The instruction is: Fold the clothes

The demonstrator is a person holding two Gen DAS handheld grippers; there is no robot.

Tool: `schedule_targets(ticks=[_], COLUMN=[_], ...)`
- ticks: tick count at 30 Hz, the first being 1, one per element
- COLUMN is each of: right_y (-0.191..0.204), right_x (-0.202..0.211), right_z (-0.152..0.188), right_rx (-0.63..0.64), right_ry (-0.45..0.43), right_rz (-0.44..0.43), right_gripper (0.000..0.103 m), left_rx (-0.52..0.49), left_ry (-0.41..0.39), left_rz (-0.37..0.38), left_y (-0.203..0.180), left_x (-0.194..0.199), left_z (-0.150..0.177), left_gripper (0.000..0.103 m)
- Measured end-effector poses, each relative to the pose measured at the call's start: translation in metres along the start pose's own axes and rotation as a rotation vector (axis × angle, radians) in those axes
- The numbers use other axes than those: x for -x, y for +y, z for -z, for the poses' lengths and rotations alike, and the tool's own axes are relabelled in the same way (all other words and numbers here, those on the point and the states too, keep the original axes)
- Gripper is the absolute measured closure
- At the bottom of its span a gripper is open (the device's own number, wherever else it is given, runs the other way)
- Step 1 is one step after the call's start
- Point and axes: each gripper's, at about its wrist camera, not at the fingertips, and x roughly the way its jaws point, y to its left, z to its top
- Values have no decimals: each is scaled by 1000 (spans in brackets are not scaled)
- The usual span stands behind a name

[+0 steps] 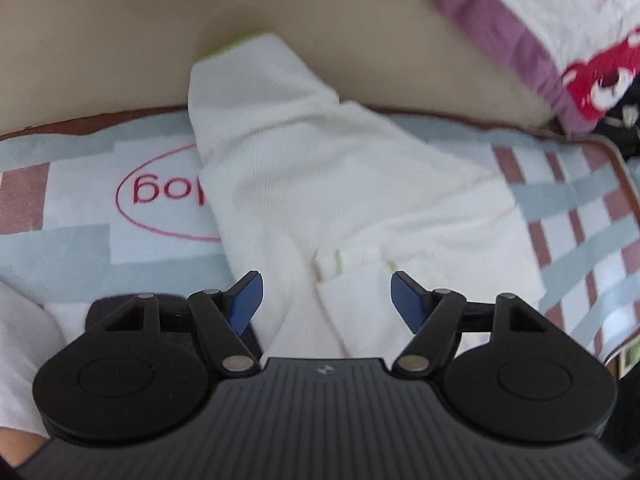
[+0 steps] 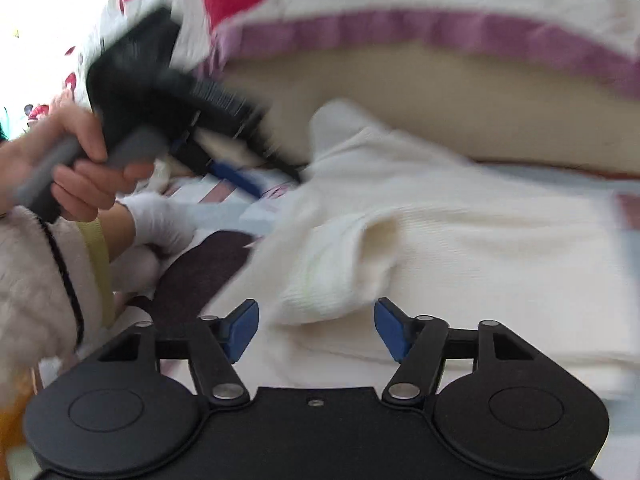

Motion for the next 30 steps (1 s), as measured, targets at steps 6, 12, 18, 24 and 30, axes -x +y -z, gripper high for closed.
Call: schedule_targets(ticks=[6, 12, 18, 24, 30], right_y=[-47, -57, -56, -59, -56], right_x=[42, 37, 29, 20, 16], right_z=[25, 38, 35, 44, 51], right_rx=[10, 71, 12, -41, -43], right_ry=[20, 49, 35, 49, 46], right_rz=[202, 391, 371, 375, 373], right_gripper=[34, 34, 34, 34, 34], left_rx=[15, -155, -159, -62, -12], left_ry=[69, 99, 243, 214, 225], left_rz=[54, 1, -84, -67, -9], left_y=[-21, -78, -77, -59, -55], left_x=[-14, -38, -58, -49, -64], left_z=[9, 28, 44, 37, 38], left_gripper=[31, 27, 28, 27, 26])
